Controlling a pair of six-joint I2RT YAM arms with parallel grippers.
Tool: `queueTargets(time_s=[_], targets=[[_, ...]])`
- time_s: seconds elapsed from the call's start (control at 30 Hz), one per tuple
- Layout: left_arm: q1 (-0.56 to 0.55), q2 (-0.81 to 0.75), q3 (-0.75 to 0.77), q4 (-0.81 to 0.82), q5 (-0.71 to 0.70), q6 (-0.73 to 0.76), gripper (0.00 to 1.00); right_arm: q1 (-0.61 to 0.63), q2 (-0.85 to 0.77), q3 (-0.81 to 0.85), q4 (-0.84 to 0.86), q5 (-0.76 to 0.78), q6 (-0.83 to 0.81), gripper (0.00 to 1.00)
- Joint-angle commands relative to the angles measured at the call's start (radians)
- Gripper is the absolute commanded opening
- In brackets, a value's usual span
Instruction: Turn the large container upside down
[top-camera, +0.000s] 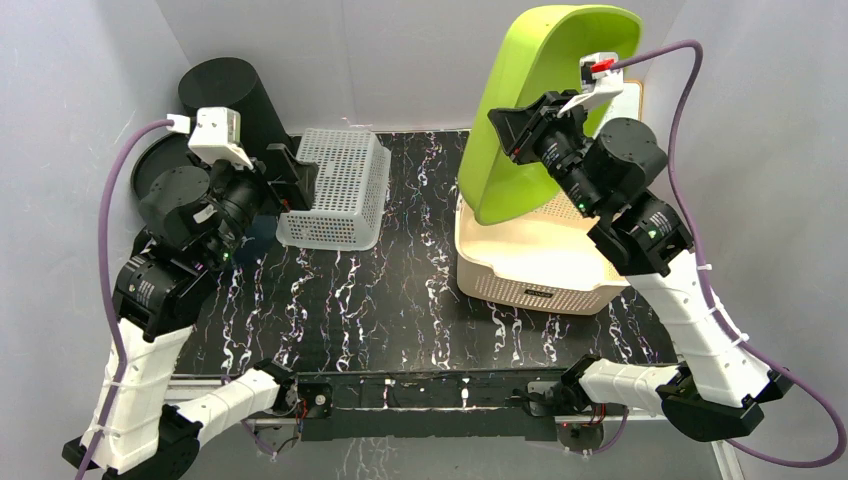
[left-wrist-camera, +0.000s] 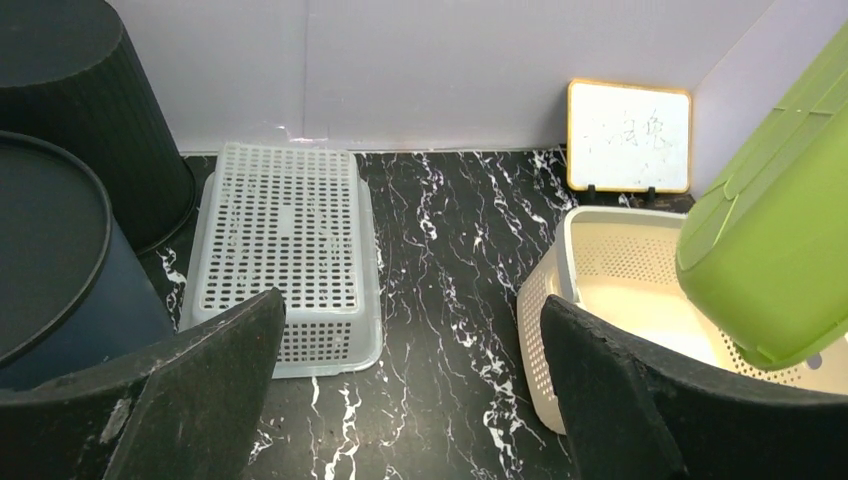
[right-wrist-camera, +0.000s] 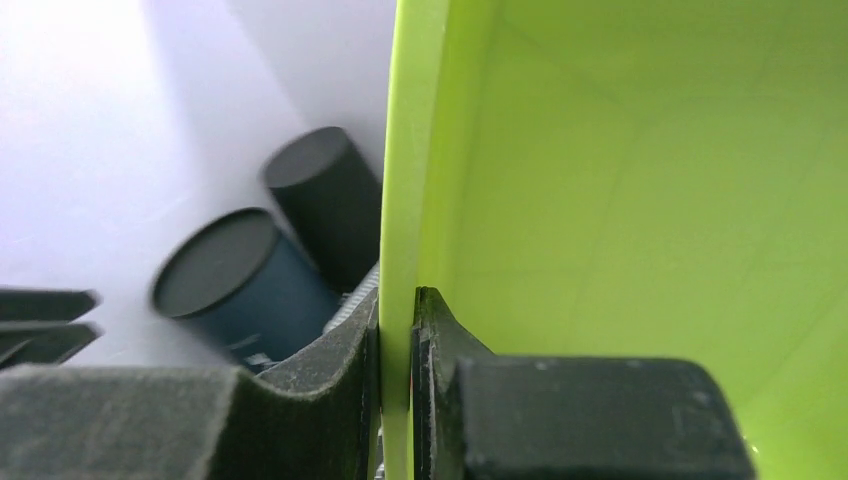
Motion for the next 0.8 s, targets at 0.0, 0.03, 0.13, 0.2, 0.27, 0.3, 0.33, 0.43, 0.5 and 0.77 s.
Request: queueTargets(time_s=[0.0,0.03,0.13,0.2,0.27,0.3,0.33,0.43,0.5,0.77], targets=[[-0.004,-0.008,0.082,0.007,-0.045,0.015,0.98,0.000,-0.001,0.071,0.191,-0.320,0.050,0.00],[-0.004,-0.007,0.095,0.009,-0.056,0.015,0.98,-0.001,0.010,0.066,0.221,-0.378,0.077,0.00],[-0.004,-0.009,0.134,0.028,-0.093,0.024,0.98,0.000,0.033,0.014,0.349,-0.531,0.180,0.00],[-0.004,-0.009,0.152,0.044,-0.114,0.034,0.98,-0.001,0.046,-0.032,0.447,-0.623,0.253,0.00],[-0.004,-0.017,0.166,0.061,-0.129,0.036,0.98,-0.001,0.058,-0.075,0.533,-0.684,0.318,0.00],[-0.004,-0.022,0.168,0.076,-0.133,0.036,0.98,0.001,0.062,-0.103,0.580,-0.708,0.363,0.00],[-0.004,-0.028,0.167,0.092,-0.136,0.036,0.98,0.002,0.065,-0.136,0.616,-0.733,0.389,0.00],[-0.004,-0.033,0.176,0.116,-0.138,0.040,0.98,0.015,0.072,-0.212,0.708,-0.767,0.451,0.00],[-0.004,-0.017,0.201,0.101,-0.135,0.042,0.98,0.028,0.081,-0.266,0.765,-0.790,0.487,0.00],[-0.004,0.001,0.187,0.075,-0.125,0.040,0.98,0.179,0.176,-0.398,0.943,-0.792,0.551,0.00]])
